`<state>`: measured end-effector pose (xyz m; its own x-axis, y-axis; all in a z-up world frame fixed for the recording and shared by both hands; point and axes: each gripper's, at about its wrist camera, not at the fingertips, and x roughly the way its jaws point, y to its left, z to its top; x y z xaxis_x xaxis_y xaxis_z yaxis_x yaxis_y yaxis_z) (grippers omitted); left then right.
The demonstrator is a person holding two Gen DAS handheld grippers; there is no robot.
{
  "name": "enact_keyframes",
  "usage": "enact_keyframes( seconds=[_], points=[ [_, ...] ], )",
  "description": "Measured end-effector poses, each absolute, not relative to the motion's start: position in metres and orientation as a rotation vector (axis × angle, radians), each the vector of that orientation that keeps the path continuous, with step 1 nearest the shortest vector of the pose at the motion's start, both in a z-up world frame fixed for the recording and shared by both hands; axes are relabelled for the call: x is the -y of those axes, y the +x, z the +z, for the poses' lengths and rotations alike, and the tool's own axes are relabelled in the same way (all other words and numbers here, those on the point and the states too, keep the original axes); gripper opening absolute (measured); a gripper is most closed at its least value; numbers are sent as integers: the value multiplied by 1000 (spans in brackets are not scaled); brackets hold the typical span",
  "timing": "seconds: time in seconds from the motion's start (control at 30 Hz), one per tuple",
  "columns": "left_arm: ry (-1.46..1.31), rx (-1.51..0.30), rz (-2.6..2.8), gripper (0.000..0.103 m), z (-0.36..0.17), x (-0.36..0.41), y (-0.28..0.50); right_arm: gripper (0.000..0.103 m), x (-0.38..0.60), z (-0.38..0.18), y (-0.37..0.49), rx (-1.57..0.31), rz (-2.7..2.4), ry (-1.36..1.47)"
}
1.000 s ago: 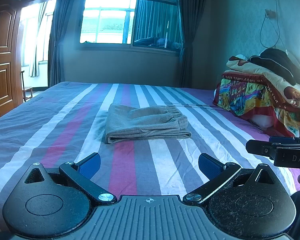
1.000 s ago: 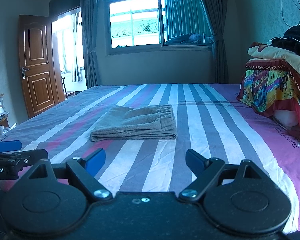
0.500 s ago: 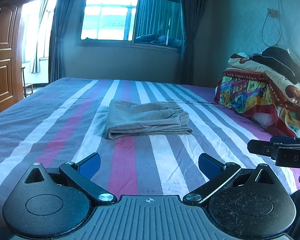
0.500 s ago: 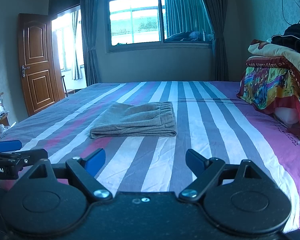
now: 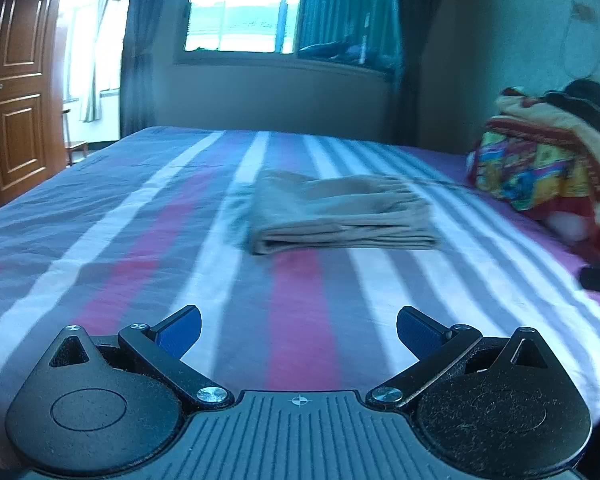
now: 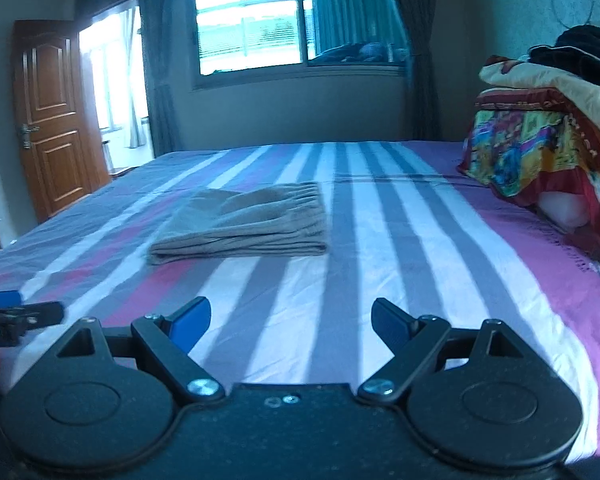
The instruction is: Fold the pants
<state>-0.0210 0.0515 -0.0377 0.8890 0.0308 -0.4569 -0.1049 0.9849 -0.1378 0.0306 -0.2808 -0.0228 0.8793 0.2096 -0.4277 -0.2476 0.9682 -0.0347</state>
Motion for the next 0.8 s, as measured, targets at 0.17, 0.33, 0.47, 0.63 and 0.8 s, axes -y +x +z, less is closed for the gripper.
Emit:
enact_keyframes(
  seconds=[0.17, 0.33, 0.47, 0.63, 0.8],
  points=[
    [-134, -483, 144, 103, -47, -93, 22, 87, 309, -21, 68, -411, 153, -136],
    [-96, -478, 274, 103, -63, -162, 80, 88, 360, -27, 136, -387, 65, -174],
    [-187, -522, 389, 103, -83, -231, 124, 88, 412, -40, 210, -440, -82, -116],
    [-209, -550, 516, 103, -107, -288, 157, 88, 466, -56, 277, -469, -223, -75],
    [-268, -610, 510, 103, -118, -301, 179, 88, 490, -67, 314, -491, -307, 16]
  ],
)
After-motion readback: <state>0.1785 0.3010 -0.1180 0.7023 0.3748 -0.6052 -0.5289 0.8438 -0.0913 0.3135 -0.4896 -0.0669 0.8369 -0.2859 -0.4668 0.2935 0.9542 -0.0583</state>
